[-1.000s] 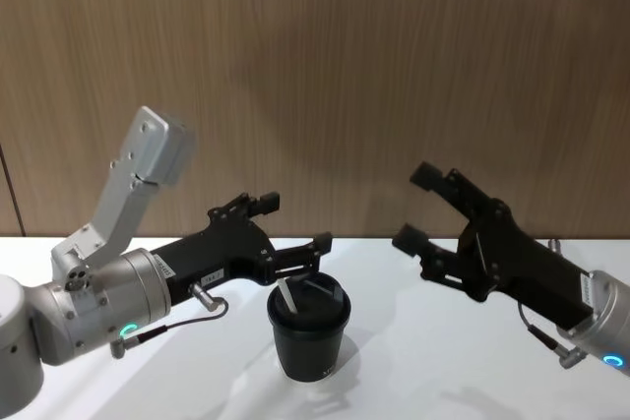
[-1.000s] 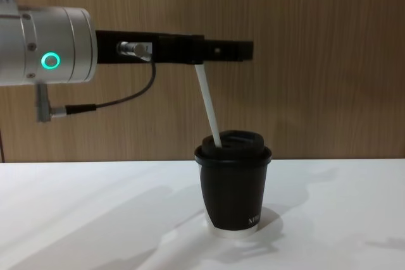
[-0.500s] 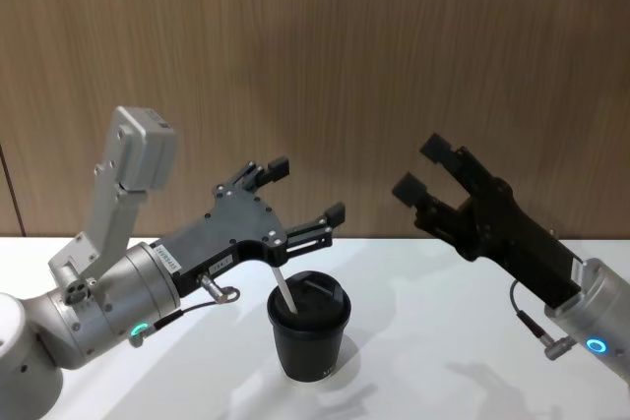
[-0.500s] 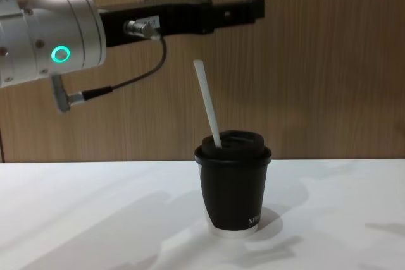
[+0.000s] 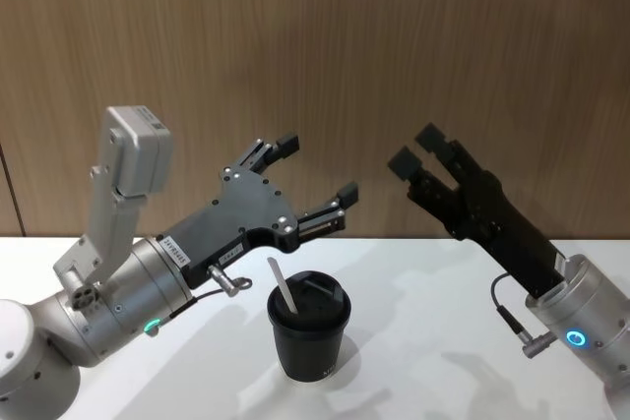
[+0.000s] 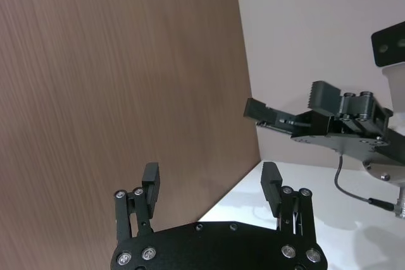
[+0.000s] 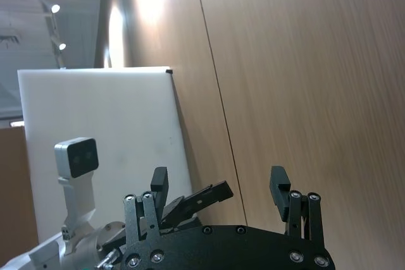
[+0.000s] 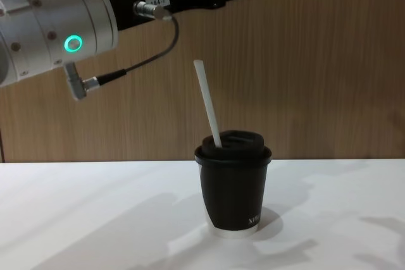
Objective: Pick up the straw with one hand, pass it to the other hand, and insert it into the cup.
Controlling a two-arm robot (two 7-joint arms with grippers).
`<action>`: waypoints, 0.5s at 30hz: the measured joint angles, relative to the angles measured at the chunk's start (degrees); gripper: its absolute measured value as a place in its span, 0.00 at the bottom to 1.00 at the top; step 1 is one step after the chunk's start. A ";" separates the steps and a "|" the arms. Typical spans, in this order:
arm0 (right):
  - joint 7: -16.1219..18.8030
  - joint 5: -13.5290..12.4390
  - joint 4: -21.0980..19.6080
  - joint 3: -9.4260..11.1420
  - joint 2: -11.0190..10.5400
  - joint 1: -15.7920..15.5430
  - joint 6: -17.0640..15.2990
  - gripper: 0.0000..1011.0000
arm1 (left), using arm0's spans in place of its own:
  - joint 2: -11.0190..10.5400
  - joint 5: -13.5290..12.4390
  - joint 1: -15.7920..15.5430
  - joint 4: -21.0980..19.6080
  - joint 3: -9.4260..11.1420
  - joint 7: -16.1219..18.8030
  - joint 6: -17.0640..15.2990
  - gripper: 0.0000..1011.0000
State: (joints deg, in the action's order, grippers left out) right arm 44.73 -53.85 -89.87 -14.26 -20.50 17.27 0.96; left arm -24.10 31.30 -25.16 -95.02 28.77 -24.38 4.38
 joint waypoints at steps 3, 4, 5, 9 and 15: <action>-0.47 -0.49 -0.03 -0.06 0.34 -0.05 -0.24 0.99 | 0.28 -0.29 0.06 -0.05 -0.07 0.00 0.68 0.99; -0.58 -0.61 -0.04 -0.07 0.41 -0.07 -0.30 0.99 | 0.38 -0.40 0.09 -0.07 -0.09 0.00 0.95 0.99; -0.67 -0.70 -0.04 -0.09 0.48 -0.07 -0.35 0.99 | 0.43 -0.45 0.10 -0.08 -0.11 0.00 1.07 0.99; -1.12 -1.16 -0.07 -0.14 0.81 -0.11 -0.59 0.99 | 0.63 -0.66 0.16 -0.12 -0.18 0.01 1.56 0.99; -1.49 -1.53 -0.11 -0.16 1.04 -0.13 -0.76 0.99 | 0.85 -0.89 0.21 -0.15 -0.24 0.03 2.13 0.99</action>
State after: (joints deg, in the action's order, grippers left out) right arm 43.24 -55.37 -89.97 -14.42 -19.46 17.14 0.19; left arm -23.25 30.40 -24.95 -95.17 28.53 -24.36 6.51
